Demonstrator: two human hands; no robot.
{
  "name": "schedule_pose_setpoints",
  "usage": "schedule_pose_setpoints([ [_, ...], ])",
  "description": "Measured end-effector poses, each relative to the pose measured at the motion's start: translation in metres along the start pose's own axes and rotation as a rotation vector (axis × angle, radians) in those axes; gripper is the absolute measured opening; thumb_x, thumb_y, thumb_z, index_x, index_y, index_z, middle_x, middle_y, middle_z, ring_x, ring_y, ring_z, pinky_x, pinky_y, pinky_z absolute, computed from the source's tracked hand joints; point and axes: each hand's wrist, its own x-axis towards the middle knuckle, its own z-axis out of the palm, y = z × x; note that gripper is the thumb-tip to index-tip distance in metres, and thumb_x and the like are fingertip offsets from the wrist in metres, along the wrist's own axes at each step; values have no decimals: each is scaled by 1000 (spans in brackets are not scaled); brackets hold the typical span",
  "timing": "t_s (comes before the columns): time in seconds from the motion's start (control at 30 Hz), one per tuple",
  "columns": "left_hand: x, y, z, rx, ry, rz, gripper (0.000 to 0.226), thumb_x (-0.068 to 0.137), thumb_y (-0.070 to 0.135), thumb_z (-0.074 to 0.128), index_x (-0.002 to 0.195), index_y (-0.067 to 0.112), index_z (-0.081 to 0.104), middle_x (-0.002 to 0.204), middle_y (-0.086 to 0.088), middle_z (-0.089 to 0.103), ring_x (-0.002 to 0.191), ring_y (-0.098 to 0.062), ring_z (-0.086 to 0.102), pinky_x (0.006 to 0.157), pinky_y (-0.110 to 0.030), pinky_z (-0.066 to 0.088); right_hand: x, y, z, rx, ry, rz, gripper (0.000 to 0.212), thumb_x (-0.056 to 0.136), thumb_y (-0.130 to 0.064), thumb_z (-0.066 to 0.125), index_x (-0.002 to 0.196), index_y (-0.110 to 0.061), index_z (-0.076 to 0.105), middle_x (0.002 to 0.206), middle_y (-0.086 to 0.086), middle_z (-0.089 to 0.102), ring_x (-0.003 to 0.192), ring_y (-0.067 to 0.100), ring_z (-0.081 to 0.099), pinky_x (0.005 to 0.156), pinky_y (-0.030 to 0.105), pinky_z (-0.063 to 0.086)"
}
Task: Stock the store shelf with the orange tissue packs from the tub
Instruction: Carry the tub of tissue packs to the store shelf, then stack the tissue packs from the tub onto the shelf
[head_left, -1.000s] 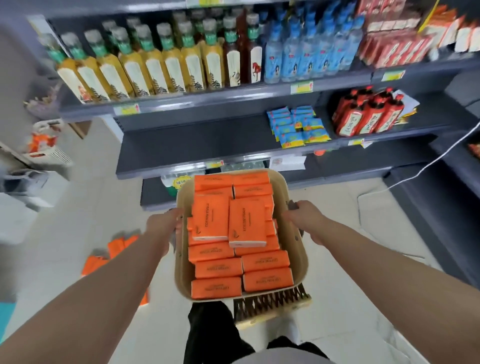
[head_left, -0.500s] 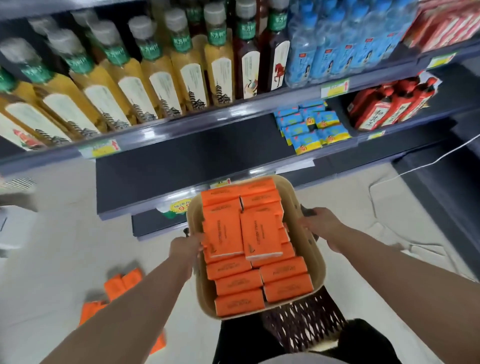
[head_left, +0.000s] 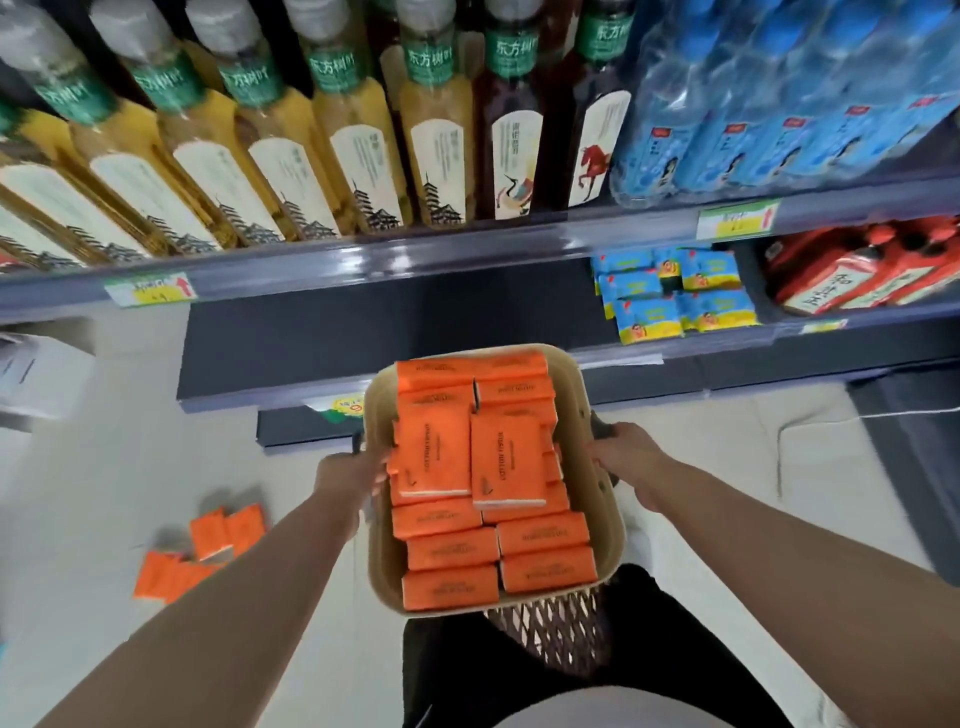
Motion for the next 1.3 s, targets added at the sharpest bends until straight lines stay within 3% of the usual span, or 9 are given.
schedule_pose_setpoints([
  [0.07,-4,-5,19,-21,59,-18,16,77,14,70,67,8,59,62,-7,54,57,-20,46,63,-30,39,9,-1,-14,-5,-46,-12,16,78,-20,66,94,-18,64,90,7,69,80,19,63,63,28,49],
  [0.2,-3,-14,50,-18,75,-42,13,75,15,70,70,7,61,62,-4,56,60,-19,48,62,-28,39,37,9,-32,-7,-67,-5,34,70,-27,65,103,-21,63,95,5,69,90,23,64,84,38,52],
  [0.4,46,-58,98,55,-13,-117,10,79,17,66,75,11,60,65,-2,58,63,-17,50,66,-27,38,105,70,-14,-8,-30,144,60,53,-37,61,103,-5,65,97,17,68,94,35,64,77,36,47],
  [0.57,51,-53,111,26,2,-89,6,79,14,64,76,13,58,68,-1,58,66,-16,51,62,-27,38,122,81,-17,28,16,178,33,78,-26,66,107,-11,64,99,12,68,94,31,63,88,40,51],
  [0.87,105,-92,146,-10,1,-60,11,87,15,58,97,11,60,75,0,60,70,-13,53,62,-23,34,183,132,11,18,48,153,40,73,-26,61,112,-16,62,100,8,68,93,29,64,82,39,52],
  [1.03,125,-92,158,-27,25,-27,18,87,19,59,105,15,61,84,2,64,77,-11,56,71,-25,34,201,131,13,-10,63,82,47,70,-31,59,111,-10,60,95,6,67,93,30,63,78,37,50],
  [1.13,138,-92,161,-3,80,5,24,83,18,61,107,17,61,83,2,65,82,-16,57,69,-27,39,203,123,8,-133,61,26,37,77,-32,58,104,-7,59,88,7,62,92,32,63,71,33,45],
  [1.23,147,-93,160,260,140,74,22,82,24,58,101,14,61,83,-2,65,86,-23,61,68,-30,46,198,118,2,-444,199,-15,25,89,-31,54,109,-17,51,108,7,57,105,30,56,81,38,45],
  [1.3,152,-93,160,637,247,202,30,82,32,53,106,14,58,98,-7,65,97,-29,59,73,-38,51,195,114,4,-653,402,-136,50,90,-28,53,134,-12,37,133,12,43,121,31,43,94,44,40],
])
